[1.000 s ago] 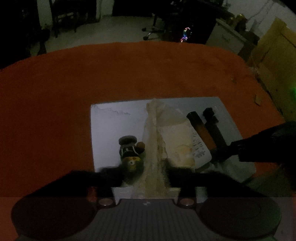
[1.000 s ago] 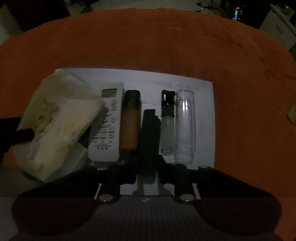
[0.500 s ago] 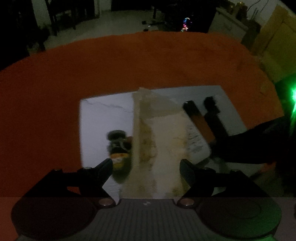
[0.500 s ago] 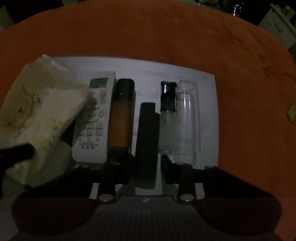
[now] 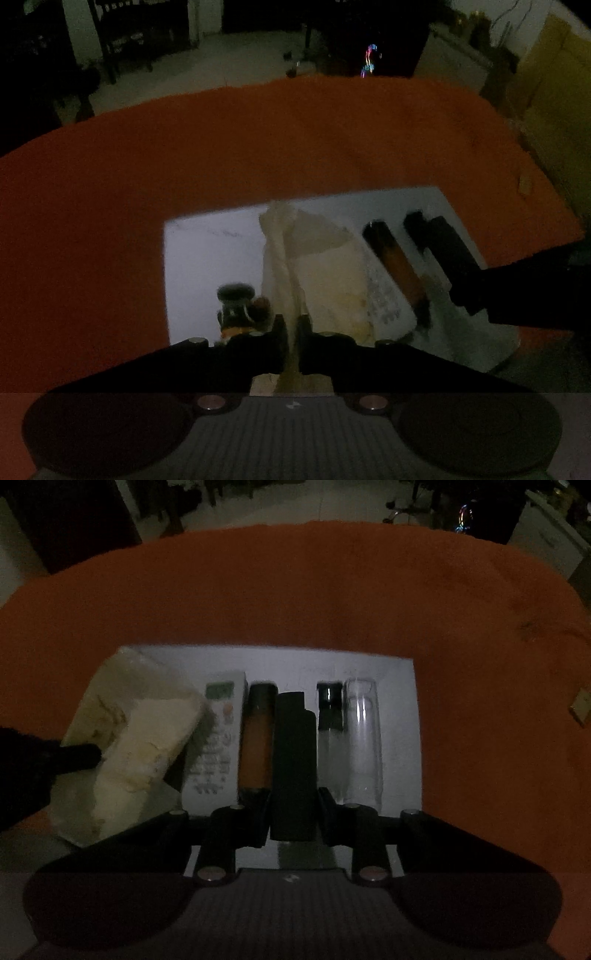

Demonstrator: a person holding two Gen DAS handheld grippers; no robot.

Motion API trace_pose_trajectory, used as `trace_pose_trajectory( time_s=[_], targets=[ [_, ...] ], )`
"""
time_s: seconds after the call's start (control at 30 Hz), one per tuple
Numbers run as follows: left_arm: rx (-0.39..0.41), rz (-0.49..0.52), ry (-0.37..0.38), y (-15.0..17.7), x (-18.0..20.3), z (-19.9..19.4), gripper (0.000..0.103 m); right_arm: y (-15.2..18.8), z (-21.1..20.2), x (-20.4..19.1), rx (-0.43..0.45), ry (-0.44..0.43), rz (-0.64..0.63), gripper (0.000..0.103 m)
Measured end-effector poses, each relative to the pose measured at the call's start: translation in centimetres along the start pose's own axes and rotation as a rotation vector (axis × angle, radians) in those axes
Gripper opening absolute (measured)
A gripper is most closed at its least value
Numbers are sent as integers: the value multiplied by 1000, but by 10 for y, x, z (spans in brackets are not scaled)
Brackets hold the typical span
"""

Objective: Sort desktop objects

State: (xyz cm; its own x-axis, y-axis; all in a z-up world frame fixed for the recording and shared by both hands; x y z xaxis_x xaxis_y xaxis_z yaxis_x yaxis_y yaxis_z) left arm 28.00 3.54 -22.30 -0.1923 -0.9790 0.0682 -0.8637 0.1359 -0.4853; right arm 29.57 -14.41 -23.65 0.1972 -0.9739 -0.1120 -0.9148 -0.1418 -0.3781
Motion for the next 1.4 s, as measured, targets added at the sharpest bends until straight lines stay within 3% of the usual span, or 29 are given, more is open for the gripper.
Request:
trace_pose_trajectory(
  time_s=[0.27, 0.4, 0.47, 0.5, 0.53, 0.57, 0.63, 0.77, 1.07, 1.17, 1.2, 1.3, 1.37, 1.4],
  targets=[
    [40, -39, 32, -5, -6, -23, 3, -8, -22, 8, 44, -53, 35, 28],
    [-1, -62, 56, -3, -9, -19, 7, -2, -23, 8, 36, -52, 34, 28],
    [3, -60, 78, -2, -6, -18, 33, -3, -20, 11, 31, -50, 33, 28],
    [13, -56, 83, -2, -4, -19, 83, -3, -21, 10, 28, -51, 35, 28],
    [33, -50, 77, -2, -1, -20, 98, -3, -22, 10, 24, -52, 36, 28],
    [58, -37, 55, -2, 2, -21, 103, -5, -19, 10, 21, -52, 36, 28],
    [69, -7, 13, -4, 9, -17, 103, -6, -16, 9, 15, -48, 29, 28],
    [-18, 4, -45, -10, 20, 5, 103, 0, -15, 6, 12, -52, 22, 28],
    [-81, 57, -137, -8, 46, 31, 102, 1, -15, 1, 17, -59, 23, 28],
    [-95, 118, -176, -4, 54, 36, 102, 4, -12, 2, 14, -62, 43, 28],
    [-99, 135, -189, -3, 56, 37, 98, 5, -11, 3, 11, -56, 43, 28],
    [-115, 109, -169, -1, 53, 38, 50, 9, -7, 3, 2, -36, 41, 28],
    [-98, 66, -154, -3, 49, 35, 44, 11, -6, 4, -5, -35, 45, 28],
    [-86, 61, -160, -4, 48, 32, 34, 12, -6, 5, -7, -35, 45, 28]
  ],
)
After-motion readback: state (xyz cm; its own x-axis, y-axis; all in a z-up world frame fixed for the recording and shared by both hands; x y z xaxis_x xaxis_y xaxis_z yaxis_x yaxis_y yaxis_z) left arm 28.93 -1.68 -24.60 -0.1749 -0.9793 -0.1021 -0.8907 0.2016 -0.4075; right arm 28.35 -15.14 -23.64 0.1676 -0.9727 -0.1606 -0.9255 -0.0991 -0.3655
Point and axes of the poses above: each gripper's, at about its wrist camera, not at the fingertips, and z roughly the way its jaws point, x to its right, y to its underside, the point moved 4 cm from there along z, roughly the way its jaws point
